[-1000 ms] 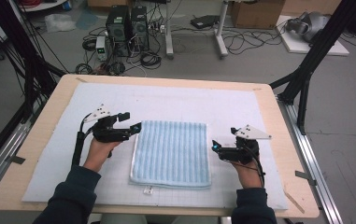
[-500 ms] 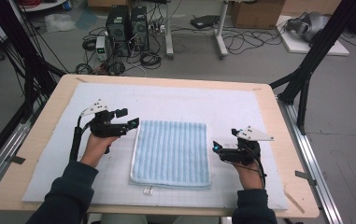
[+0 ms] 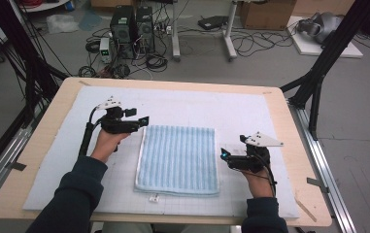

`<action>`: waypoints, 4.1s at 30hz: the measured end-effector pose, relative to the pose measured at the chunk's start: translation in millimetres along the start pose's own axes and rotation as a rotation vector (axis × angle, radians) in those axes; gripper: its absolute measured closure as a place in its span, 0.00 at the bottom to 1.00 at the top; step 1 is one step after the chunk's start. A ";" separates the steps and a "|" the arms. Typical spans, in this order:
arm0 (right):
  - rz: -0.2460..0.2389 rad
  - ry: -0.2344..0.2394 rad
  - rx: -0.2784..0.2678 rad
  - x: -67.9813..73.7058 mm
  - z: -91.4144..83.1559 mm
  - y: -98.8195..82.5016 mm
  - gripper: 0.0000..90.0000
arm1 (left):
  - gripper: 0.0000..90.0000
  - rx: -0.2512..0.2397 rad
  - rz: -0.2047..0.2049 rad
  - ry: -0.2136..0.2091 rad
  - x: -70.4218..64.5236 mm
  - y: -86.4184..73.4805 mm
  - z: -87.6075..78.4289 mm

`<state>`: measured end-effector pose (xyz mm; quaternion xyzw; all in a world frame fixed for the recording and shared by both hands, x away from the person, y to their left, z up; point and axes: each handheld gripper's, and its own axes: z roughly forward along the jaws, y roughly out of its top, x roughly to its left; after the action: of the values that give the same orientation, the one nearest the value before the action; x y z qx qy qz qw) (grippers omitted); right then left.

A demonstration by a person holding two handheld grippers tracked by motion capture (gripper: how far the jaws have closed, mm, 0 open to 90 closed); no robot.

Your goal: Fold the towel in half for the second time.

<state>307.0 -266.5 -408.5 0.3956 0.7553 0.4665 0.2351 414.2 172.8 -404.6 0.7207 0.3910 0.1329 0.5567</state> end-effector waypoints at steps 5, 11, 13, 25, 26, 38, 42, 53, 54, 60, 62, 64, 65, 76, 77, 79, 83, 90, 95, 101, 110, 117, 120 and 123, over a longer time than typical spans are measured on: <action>0.004 0.003 0.007 -0.6 -0.3 -2.5 0.13 | 0.30 0.075 0.003 0.049 2.4 -5.5 19.2; 0.019 -0.001 0.010 -2.6 -1.5 -5.5 0.13 | 0.37 0.159 0.012 0.098 7.3 -17.7 34.1; 0.020 0.000 0.015 -2.3 -1.3 -6.2 0.13 | 0.40 0.178 0.006 0.102 9.5 -21.1 37.6; 0.008 0.006 0.049 0.3 4.6 -8.7 0.13 | 0.66 0.265 0.073 0.115 9.0 -31.3 46.2; 0.008 0.006 0.052 0.7 5.1 -8.7 0.13 | 0.71 0.265 0.088 0.113 7.6 -31.6 46.8; -0.006 -0.002 0.094 6.0 15.6 -8.2 0.13 | 0.93 0.269 0.122 0.082 4.2 -33.0 47.3; 0.006 -0.009 0.113 4.8 28.5 -4.9 0.13 | 0.93 0.268 0.100 0.075 6.4 -33.0 46.9; 0.062 -0.008 0.207 -22.1 81.7 17.0 0.29 | 0.93 0.265 0.080 0.065 8.3 -33.3 46.6; 0.064 -0.006 0.214 -24.3 86.2 19.0 0.32 | 0.93 0.264 0.077 0.065 8.4 -33.4 46.7; 0.056 0.037 0.246 -30.0 110.6 27.6 0.52 | 0.93 0.264 0.073 0.062 9.2 -33.4 46.5; 0.053 0.043 0.255 -28.4 117.4 27.6 0.57 | 0.93 0.264 0.071 0.061 9.2 -33.4 46.5; 0.046 0.041 0.281 -28.1 122.3 24.5 0.65 | 0.94 0.266 0.072 0.060 8.9 -33.4 46.4; 0.057 0.041 0.286 -28.0 123.8 22.5 0.69 | 0.94 0.266 0.073 0.060 8.8 -33.4 46.3; 0.007 0.014 0.256 -21.6 123.0 26.5 0.93 | 0.95 0.252 0.069 0.056 9.4 -33.1 44.3; 0.004 0.011 0.254 -21.6 122.9 26.6 0.93 | 0.95 0.242 0.051 0.060 10.6 -32.9 44.0; -0.005 0.001 0.241 -21.1 122.2 28.1 0.93 | 0.95 0.211 -0.001 0.049 15.5 -31.2 41.9; -0.012 -0.044 0.156 -21.9 117.3 36.3 0.93 | 0.95 0.080 0.016 0.040 14.9 -14.0 34.0; 0.027 -0.004 0.048 -21.2 98.2 38.6 0.93 | 0.95 0.021 0.035 -0.011 3.9 -11.8 13.6; -0.003 0.056 0.035 -13.6 83.4 39.7 0.93 | 0.95 0.001 0.020 -0.044 -1.0 -24.9 -1.1; -0.062 0.086 -0.004 1.7 61.0 44.0 0.92 | 0.95 -0.038 0.027 -0.077 -9.4 -33.2 -22.3; -0.082 0.120 -0.001 20.0 30.7 18.3 0.92 | 0.95 -0.048 0.073 -0.153 -33.6 -47.9 -47.1; -0.086 0.134 0.003 31.6 16.0 -6.1 0.92 | 0.95 -0.016 0.121 -0.172 -44.7 -66.0 -55.0; -0.080 0.136 0.001 34.0 12.5 -12.3 0.92 | 0.95 -0.011 0.136 -0.178 -50.5 -69.0 -58.1; -0.083 0.135 0.004 37.2 6.8 -16.2 0.92 | 0.95 -0.009 0.145 -0.191 -54.5 -71.3 -62.2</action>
<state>284.3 -236.6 -425.6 0.3320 0.7861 0.4806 0.2021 309.6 182.7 -434.4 0.7541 0.2825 0.1054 0.5835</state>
